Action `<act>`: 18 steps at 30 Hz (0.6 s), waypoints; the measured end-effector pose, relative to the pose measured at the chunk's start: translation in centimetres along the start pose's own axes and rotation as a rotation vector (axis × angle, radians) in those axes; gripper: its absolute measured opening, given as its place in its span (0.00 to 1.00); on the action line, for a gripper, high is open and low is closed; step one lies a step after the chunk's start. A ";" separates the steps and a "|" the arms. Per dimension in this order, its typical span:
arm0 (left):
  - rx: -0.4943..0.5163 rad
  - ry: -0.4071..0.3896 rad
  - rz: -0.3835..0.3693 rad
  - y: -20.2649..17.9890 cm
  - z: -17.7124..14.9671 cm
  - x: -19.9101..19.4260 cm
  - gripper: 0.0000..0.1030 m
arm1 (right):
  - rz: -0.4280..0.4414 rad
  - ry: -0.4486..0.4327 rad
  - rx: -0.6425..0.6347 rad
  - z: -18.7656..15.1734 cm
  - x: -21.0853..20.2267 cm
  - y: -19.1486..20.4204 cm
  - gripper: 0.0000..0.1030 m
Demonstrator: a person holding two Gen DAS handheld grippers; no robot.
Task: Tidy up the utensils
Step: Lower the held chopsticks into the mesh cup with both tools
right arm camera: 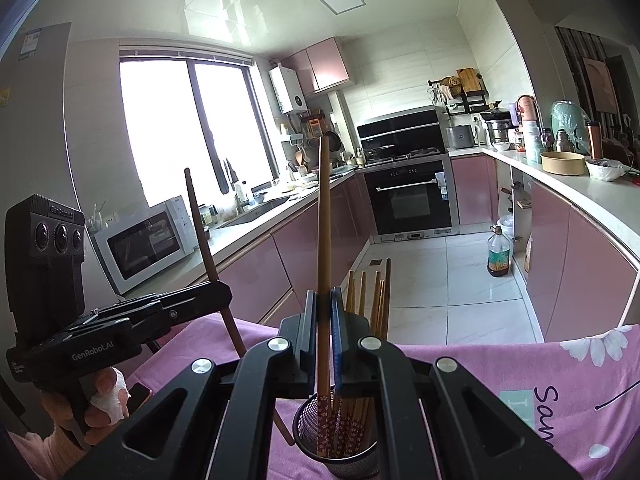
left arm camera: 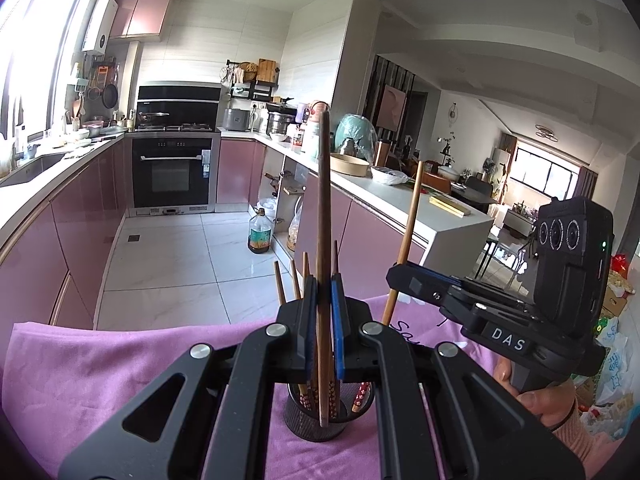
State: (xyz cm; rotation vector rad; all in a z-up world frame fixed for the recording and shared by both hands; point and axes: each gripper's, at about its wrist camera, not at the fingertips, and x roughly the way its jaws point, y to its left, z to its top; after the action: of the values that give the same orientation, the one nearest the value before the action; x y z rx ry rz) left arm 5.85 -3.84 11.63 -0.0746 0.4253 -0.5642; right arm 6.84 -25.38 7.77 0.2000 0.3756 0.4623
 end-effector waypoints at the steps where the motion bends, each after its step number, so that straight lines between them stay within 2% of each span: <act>1: -0.001 -0.003 -0.001 0.0 0.1 0.0 0.07 | -0.001 -0.002 0.001 0.0 0.0 0.0 0.05; 8: 0.001 -0.022 0.004 -0.5 0.7 -0.2 0.07 | -0.006 0.001 0.007 0.2 0.5 0.1 0.05; 18: 0.001 0.015 0.020 -0.7 0.1 0.8 0.07 | -0.018 0.016 0.023 0.1 1.6 -0.1 0.05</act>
State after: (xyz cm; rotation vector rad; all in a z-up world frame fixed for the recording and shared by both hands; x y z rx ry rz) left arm 6.17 -4.83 11.59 -0.0653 0.4396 -0.5460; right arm 8.28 -24.77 7.36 0.2151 0.3982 0.4420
